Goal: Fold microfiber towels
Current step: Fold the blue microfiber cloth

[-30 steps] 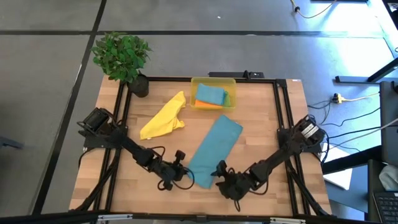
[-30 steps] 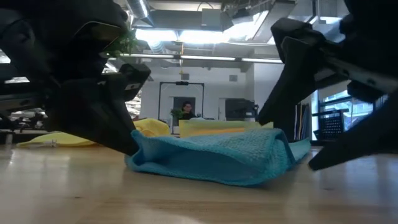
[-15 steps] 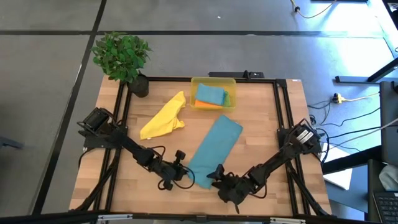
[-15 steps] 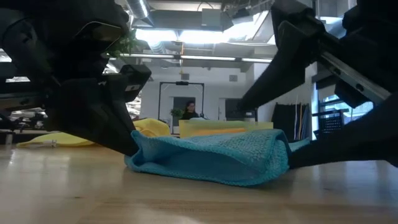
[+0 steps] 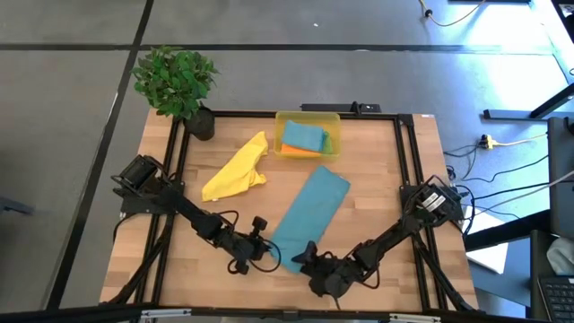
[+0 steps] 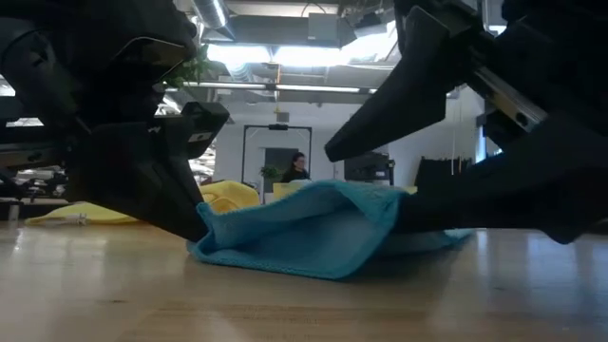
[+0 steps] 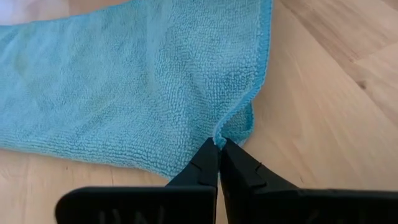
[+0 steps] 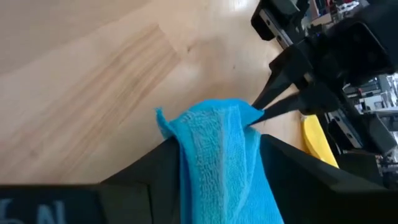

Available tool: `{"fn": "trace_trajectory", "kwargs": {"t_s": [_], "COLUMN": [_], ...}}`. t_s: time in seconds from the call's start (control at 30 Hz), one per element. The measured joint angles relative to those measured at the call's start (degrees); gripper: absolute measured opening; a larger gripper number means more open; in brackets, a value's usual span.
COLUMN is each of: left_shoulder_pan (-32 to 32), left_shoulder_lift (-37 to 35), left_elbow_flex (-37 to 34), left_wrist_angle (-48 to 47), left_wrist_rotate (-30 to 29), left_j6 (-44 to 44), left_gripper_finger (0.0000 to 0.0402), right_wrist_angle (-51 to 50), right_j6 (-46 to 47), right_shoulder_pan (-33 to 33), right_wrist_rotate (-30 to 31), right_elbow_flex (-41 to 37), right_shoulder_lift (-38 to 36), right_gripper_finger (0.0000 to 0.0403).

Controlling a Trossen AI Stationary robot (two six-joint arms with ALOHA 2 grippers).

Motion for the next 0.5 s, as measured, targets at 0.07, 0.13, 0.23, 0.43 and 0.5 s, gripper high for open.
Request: {"fn": "trace_trajectory", "kwargs": {"t_s": [0.07, 0.13, 0.23, 0.43, 0.5], "left_shoulder_pan": [0.00, 0.00, 0.00, 0.00, 0.00], "left_shoulder_lift": [0.00, 0.00, 0.00, 0.00, 0.00], "left_elbow_flex": [0.00, 0.00, 0.00, 0.00, 0.00], "left_wrist_angle": [0.01, -0.01, -0.03, -0.13, -0.35], "left_wrist_rotate": [0.11, 0.23, 0.23, 0.22, 0.22], "left_j6": [-0.13, -0.13, -0.13, -0.12, -0.12], "left_gripper_finger": [0.0000, 0.0000, 0.0000, 0.0000, 0.0000], "right_wrist_angle": [-0.12, -0.44, -0.82, -0.60, -0.20], "right_j6": [-0.26, 0.07, 0.51, 1.24, 2.19], "right_shoulder_pan": [0.00, -0.03, -0.07, -0.07, -0.09], "right_wrist_rotate": [-0.75, -1.44, -1.69, -2.20, -2.30], "right_elbow_flex": [0.22, 0.24, 0.24, 0.19, 0.19], "right_shoulder_lift": [0.03, 0.03, 0.03, 0.04, 0.05], "right_gripper_finger": [0.0205, 0.0196, 0.0180, 0.0131, 0.0109]}}
